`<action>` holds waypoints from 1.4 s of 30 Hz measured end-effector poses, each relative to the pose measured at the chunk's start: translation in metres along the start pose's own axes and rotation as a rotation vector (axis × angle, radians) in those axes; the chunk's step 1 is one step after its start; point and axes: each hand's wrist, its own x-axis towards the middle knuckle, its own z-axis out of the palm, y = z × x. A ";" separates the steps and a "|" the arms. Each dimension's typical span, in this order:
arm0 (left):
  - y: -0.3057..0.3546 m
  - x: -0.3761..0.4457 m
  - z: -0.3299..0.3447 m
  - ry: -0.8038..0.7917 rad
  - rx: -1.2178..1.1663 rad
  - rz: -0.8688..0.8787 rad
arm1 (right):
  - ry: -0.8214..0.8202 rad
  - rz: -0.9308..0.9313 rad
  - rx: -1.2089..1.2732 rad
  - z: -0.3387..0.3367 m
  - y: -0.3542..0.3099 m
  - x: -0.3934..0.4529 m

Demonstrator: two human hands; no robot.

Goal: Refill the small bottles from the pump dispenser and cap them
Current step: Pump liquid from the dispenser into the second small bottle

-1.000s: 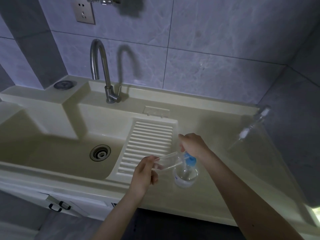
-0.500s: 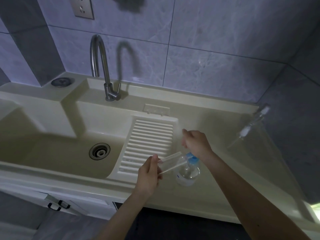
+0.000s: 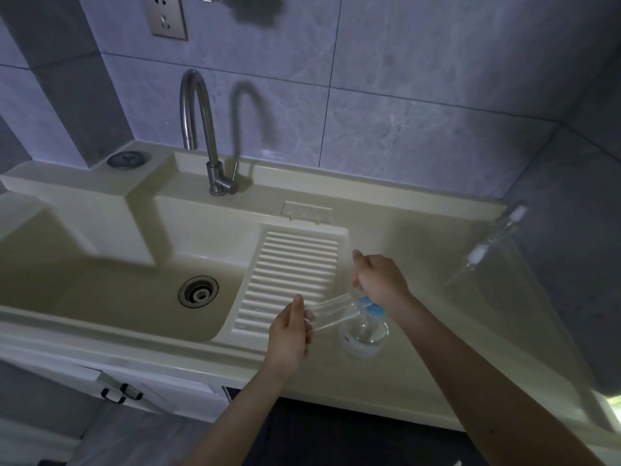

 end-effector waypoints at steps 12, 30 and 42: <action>0.006 -0.006 0.000 -0.008 -0.045 -0.017 | 0.038 -0.025 -0.046 -0.012 -0.008 0.002; 0.009 -0.008 -0.003 0.010 -0.025 -0.020 | -0.043 0.038 0.066 -0.011 -0.008 -0.002; 0.008 -0.008 -0.001 0.019 -0.020 0.007 | -0.107 0.100 0.020 -0.007 -0.007 -0.001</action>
